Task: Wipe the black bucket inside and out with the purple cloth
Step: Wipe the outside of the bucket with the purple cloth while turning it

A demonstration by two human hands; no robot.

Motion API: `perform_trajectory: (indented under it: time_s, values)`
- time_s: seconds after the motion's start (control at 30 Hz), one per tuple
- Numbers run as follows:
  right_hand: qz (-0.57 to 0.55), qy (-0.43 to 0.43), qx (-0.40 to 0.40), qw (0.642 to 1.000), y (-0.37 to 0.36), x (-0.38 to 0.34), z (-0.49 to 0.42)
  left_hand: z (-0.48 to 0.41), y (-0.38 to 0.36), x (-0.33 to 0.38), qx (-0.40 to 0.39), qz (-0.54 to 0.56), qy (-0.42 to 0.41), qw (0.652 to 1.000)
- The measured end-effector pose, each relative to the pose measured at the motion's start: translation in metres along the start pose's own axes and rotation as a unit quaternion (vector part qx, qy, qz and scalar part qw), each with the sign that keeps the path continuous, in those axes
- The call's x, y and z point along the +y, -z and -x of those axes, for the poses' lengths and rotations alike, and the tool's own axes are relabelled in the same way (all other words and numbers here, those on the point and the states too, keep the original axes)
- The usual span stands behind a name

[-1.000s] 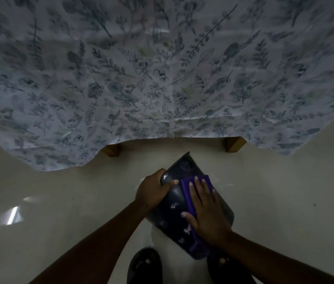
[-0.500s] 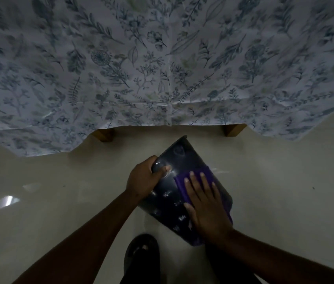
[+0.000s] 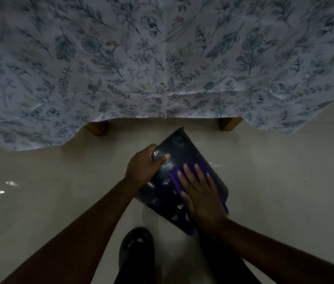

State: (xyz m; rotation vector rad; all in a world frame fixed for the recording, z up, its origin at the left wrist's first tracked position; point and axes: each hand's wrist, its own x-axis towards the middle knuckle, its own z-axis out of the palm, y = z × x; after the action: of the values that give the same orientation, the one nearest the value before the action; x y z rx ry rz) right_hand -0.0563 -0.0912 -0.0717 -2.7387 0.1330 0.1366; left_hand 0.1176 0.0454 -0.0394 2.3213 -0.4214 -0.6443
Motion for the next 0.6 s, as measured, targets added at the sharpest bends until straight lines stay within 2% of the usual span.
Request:
perform_trajectory:
  time_s: [0.1,0.17,0.23,0.27,0.33,0.43,0.5,0.6]
  values:
    - [-0.119,-0.079,0.01,0.99,0.012,0.01,-0.055,0.004,0.004,-0.001,-0.015,0.002,-0.007,1.0]
    - [-0.226,-0.165,0.039,0.959,0.012,0.026,-0.068,0.005,0.007,-0.002,-0.017,0.003,-0.004,1.0]
    - [-0.216,-0.198,0.049,0.955,0.005,0.037,-0.05,0.003,0.007,-0.001,-0.016,0.007,0.004,1.0]
    - [-0.173,-0.188,0.05,0.966,0.001,0.038,-0.031,0.0,0.006,0.0,-0.018,0.01,0.011,1.0]
    - [-0.056,-0.103,0.037,0.992,-0.005,0.024,0.007,-0.004,0.004,0.002,-0.014,0.01,0.019,1.0]
    - [0.034,0.016,0.016,0.999,-0.009,0.005,0.014,-0.008,0.001,0.009,-0.015,-0.006,0.017,1.0]
    - [0.01,0.003,0.019,1.0,0.003,0.005,-0.016,-0.011,0.001,0.019,-0.022,-0.011,0.015,1.0]
    - [-0.065,-0.074,0.037,0.994,0.02,0.019,-0.057,-0.011,0.008,0.024,-0.058,0.032,0.003,0.998]
